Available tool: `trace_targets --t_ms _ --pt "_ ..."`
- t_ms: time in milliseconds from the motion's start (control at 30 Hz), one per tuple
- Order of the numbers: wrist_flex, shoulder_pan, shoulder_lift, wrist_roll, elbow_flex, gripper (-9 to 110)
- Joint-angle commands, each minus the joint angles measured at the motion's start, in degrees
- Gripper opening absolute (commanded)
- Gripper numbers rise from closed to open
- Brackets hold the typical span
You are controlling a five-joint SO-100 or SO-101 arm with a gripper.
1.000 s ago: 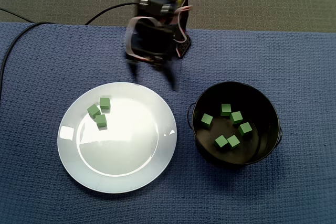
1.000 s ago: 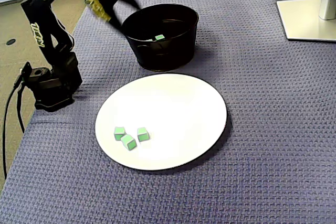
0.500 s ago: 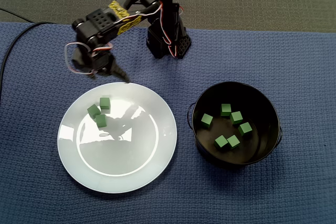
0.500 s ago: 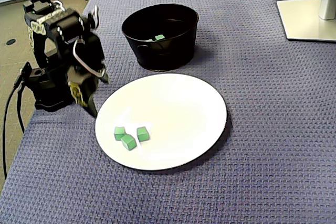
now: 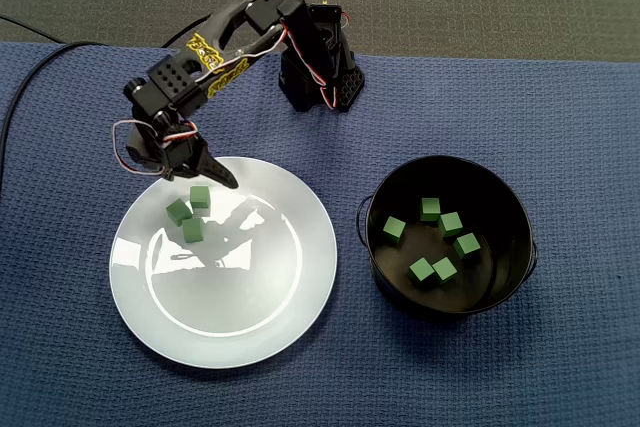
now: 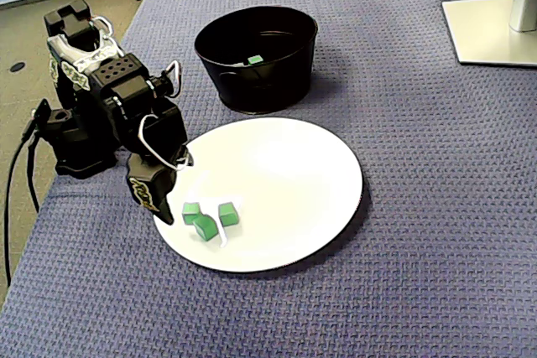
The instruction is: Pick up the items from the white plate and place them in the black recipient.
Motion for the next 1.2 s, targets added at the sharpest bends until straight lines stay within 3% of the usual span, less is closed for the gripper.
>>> trace_targets --t_ms 0,300,1067,1167 --pt "-1.58 -1.58 0.35 1.93 -0.09 47" --pt "-2.64 -3.60 -0.44 4.39 2.29 41" --pt "-10.81 -4.83 -2.46 6.86 8.17 41" --pt "-10.99 -5.01 -2.55 7.03 8.70 30"
